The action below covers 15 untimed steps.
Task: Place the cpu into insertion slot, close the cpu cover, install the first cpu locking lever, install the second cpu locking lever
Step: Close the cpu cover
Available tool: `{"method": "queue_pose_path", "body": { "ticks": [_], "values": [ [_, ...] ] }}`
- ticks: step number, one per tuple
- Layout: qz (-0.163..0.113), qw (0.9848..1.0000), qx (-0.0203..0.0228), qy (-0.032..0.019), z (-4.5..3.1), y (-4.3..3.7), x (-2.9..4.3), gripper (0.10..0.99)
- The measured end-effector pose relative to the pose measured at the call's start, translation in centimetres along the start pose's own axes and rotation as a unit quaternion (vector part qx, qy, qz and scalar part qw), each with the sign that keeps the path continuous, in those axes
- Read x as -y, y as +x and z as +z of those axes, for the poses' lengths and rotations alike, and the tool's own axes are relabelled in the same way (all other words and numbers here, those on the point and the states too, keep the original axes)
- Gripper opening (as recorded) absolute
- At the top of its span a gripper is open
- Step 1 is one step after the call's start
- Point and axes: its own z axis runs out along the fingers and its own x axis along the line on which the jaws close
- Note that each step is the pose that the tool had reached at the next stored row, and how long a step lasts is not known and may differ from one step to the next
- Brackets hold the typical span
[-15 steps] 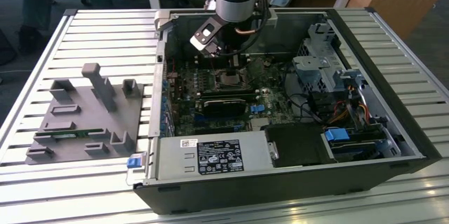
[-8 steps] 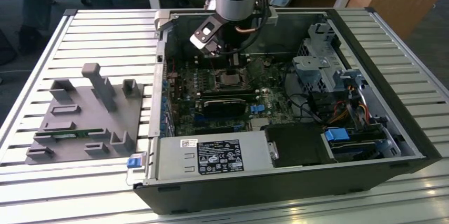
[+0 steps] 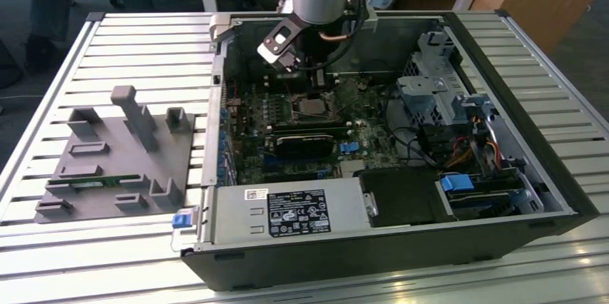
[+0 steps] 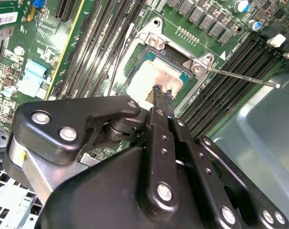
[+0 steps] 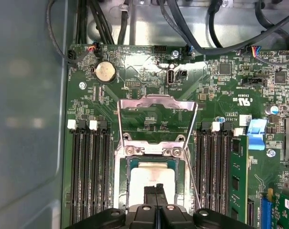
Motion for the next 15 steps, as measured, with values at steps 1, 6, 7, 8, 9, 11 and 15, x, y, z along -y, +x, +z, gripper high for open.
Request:
{"method": "queue_pose_path", "body": {
  "ticks": [1,6,7,8,9,11,15],
  "values": [
    [0.000,1.0000,-0.0001,0.0000,0.00,0.00,0.00,0.106],
    [0.000,1.0000,0.0001,0.0001,-0.02,-0.55,0.01,0.106],
    [0.000,1.0000,0.0001,0.0001,-0.02,-0.68,0.01,0.106],
    [0.000,1.0000,0.0001,0.0001,-0.02,-0.76,0.00,0.106],
    [0.000,1.0000,0.0001,0.0001,-0.02,-0.77,-0.08,0.106],
    [0.000,1.0000,0.0001,0.0001,-0.01,-0.77,-0.40,0.106],
    [0.000,1.0000,0.0001,0.0001,-0.40,-0.77,-0.54,0.106]
  ]
}}
